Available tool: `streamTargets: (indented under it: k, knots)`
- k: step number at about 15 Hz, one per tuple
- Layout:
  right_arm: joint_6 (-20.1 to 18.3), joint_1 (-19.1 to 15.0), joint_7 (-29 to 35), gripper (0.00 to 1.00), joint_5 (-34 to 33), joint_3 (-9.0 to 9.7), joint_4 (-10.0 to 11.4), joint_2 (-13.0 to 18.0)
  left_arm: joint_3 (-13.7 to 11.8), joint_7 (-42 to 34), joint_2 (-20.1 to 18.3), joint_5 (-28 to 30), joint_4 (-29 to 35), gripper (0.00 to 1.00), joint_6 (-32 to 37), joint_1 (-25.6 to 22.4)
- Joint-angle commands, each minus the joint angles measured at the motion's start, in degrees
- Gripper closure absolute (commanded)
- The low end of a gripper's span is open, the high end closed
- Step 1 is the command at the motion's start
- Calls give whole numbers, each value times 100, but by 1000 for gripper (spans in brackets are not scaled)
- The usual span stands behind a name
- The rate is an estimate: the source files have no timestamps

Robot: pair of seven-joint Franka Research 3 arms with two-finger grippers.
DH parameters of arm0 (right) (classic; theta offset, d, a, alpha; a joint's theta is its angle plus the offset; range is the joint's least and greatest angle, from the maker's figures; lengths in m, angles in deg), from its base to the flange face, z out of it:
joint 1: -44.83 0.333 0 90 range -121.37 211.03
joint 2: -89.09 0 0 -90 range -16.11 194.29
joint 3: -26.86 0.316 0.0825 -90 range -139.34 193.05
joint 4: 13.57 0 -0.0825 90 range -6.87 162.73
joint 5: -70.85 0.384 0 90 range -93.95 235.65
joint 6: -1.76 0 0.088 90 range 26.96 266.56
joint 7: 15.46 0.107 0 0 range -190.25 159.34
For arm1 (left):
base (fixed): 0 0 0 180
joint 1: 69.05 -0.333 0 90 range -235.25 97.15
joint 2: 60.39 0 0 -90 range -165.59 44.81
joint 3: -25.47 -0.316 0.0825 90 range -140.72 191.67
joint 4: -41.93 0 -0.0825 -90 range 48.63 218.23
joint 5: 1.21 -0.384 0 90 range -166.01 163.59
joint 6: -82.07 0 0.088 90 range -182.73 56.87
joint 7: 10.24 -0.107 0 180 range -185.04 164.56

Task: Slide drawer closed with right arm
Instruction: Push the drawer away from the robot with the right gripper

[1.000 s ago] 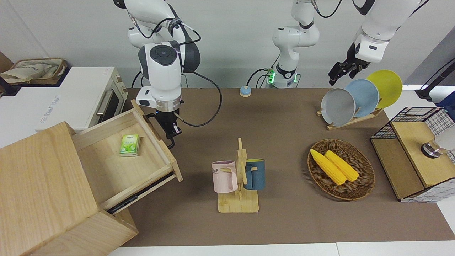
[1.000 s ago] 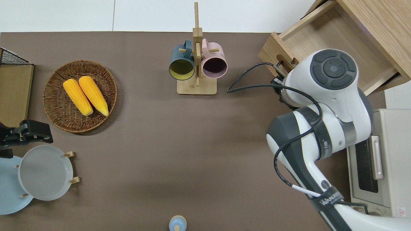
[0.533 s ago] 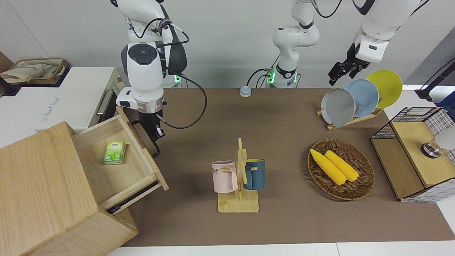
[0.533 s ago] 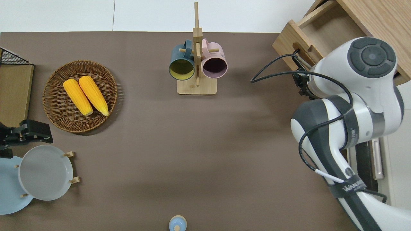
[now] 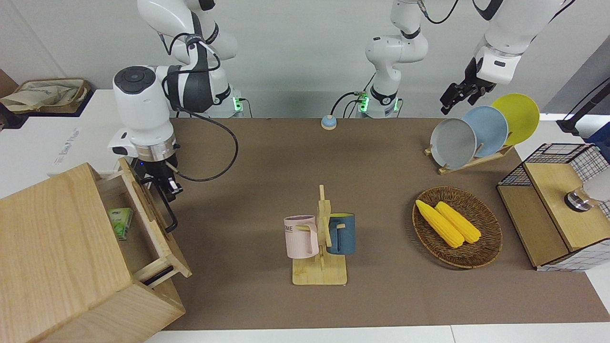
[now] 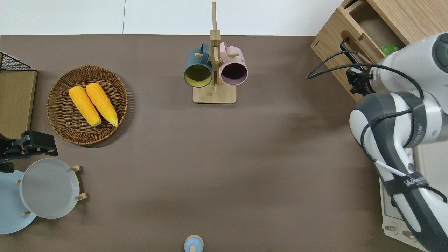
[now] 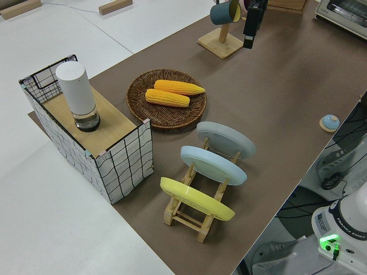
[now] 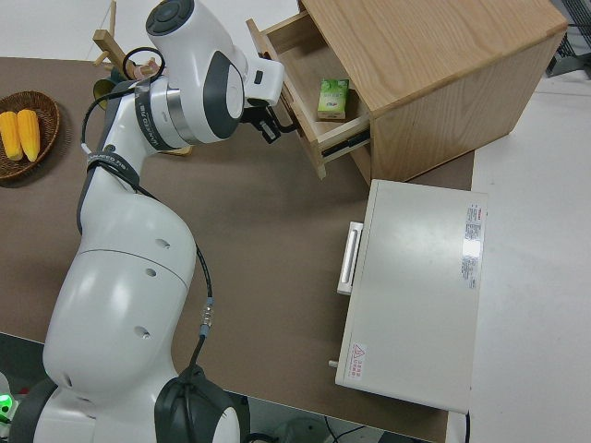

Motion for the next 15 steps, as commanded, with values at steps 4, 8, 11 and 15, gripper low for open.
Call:
streamTargets:
  k: [4, 8, 11, 15]
  knots:
    - [376, -217, -788, 1000, 344, -283, -265, -244, -29, -56, -49, 21, -2, 7, 12, 24]
    - [605, -261, -1122, 1000, 512, -502, -265, -270, -29, -56, -49, 21, -2, 7, 12, 24]
    - [711, -331, -1324, 1000, 529, -573, -309, -314, -29, -56, -49, 21, -2, 7, 12, 24]
    - [685, -305, -1290, 1000, 538, -565, -353, -332, -29, -56, -49, 21, -2, 7, 12, 24]
